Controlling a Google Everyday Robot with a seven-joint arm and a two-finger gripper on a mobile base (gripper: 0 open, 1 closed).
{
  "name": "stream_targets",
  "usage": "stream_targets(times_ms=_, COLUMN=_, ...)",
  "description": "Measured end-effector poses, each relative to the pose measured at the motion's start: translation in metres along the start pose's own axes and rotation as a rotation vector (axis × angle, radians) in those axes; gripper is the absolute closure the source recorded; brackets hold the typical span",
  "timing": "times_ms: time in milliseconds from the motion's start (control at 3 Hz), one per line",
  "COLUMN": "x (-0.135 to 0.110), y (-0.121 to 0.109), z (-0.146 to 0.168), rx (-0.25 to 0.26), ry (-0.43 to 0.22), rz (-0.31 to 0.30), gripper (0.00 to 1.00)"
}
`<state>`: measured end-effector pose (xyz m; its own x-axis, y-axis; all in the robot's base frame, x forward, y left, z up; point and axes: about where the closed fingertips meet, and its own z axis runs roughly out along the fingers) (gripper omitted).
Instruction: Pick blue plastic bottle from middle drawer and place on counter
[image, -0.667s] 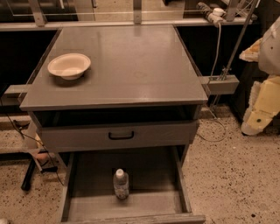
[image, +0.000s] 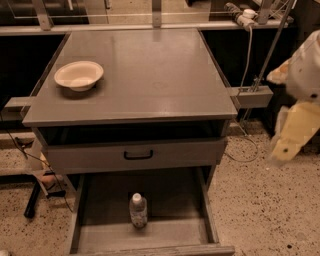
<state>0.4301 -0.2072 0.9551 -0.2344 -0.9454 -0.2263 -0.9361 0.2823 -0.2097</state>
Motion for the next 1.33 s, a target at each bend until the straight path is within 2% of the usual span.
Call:
stream_targets(times_ms=333, x=-0.029, y=0.045, z=0.050, rx=-0.078, ry=-0.119, rz=0.074, gripper=0.00)
stream_targets(times_ms=667, x=-0.037, y=0.063, z=0.075, rx=-0.118, ry=-0.147, rz=0.086, gripper=0.00)
stream_targets(times_ms=1000, x=-0.032, y=0.073, z=0.084, rx=-0.156, ry=-0.161, rz=0.106, gripper=0.00)
stream_targets(times_ms=1333, x=-0.036, y=0.106, z=0.105, rx=-0.206, ry=-0.252, rz=0.158, gripper=0.00)
